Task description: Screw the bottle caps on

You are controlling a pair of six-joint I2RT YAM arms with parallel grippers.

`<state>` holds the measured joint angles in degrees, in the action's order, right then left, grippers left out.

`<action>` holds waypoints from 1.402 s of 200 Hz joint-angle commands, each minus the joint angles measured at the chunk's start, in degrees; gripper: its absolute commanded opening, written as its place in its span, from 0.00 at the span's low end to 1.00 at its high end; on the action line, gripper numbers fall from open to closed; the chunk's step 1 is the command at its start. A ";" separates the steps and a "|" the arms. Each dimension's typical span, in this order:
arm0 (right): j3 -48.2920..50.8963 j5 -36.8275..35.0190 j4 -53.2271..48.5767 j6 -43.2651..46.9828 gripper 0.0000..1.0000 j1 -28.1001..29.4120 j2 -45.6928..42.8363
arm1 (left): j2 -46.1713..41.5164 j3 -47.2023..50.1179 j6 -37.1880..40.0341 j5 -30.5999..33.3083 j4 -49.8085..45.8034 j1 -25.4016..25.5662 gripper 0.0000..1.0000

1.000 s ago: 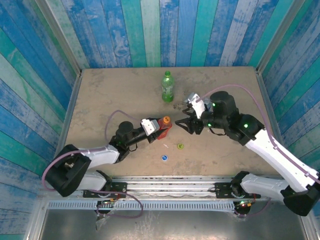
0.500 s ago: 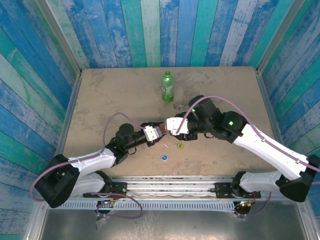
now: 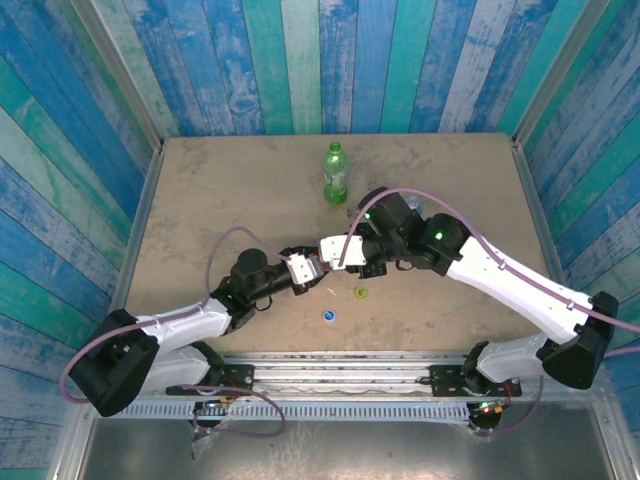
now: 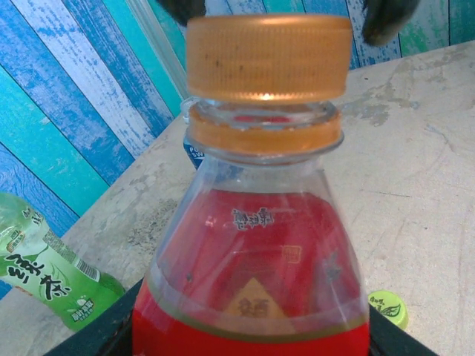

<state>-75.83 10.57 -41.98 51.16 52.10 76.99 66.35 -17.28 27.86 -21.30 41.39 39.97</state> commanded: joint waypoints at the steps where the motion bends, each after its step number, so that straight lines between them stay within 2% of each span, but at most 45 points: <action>1: -1.12 -1.22 -1.22 0.44 0.35 0.35 1.30 | -2.09 0.31 0.43 -0.58 1.54 0.20 0.50; 38: -1.81 -1.17 -1.49 -0.44 0.24 0.45 2.09 | -2.02 0.26 0.32 -0.31 1.60 0.20 0.50; 54: -1.61 -1.63 -1.56 -0.84 0.27 0.46 2.32 | -2.05 0.30 0.30 -0.41 1.68 0.20 0.50; 73: -1.16 -2.51 -1.54 -0.97 0.35 0.46 2.29 | -2.19 0.27 0.28 -0.38 1.58 0.20 0.50; 128: -2.94 -1.80 -2.99 -1.35 0.29 0.46 3.16 | -2.10 0.29 0.19 -0.25 1.51 0.22 0.50; 146: -3.11 -2.15 -3.11 -1.21 0.36 0.46 3.84 | -2.19 0.31 0.24 -0.58 1.63 0.22 0.50; 158: -3.50 -2.37 -3.22 -1.14 0.37 0.46 4.21 | -2.25 0.30 0.25 -0.56 1.56 0.20 0.50; 188: -5.13 -1.93 -4.72 -1.17 0.28 0.44 4.99 | -2.20 0.22 0.19 -0.57 1.51 0.21 0.50; 206: -5.63 -1.68 -4.98 -1.69 0.17 0.35 5.19 | -2.19 0.22 0.11 -0.42 1.74 0.24 0.50; 223: -5.73 -1.43 -4.79 -4.02 0.16 0.46 5.19 | -2.01 0.21 -0.30 0.84 2.42 0.20 0.50; 240: -5.56 -5.85 -2.22 -13.45 0.17 0.44 5.27 | -1.76 0.21 -0.35 3.24 3.59 0.21 0.50; 249: -5.57 -11.42 -0.36 -23.18 0.19 0.46 5.49 | -1.75 -0.07 -0.31 4.93 4.39 0.20 0.50; 260: -6.25 -18.33 0.55 -35.59 0.14 0.46 5.92 | -1.53 -0.64 0.37 6.30 4.21 0.20 0.50; 280: -7.75 -19.62 -1.16 -59.56 0.08 0.46 6.59 | 0.01 -2.71 1.82 8.97 2.65 0.16 0.49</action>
<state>-81.28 1.67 -43.72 24.47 53.39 82.56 66.26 -17.21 27.73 -15.42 42.28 39.97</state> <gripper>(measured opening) 0.307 0.499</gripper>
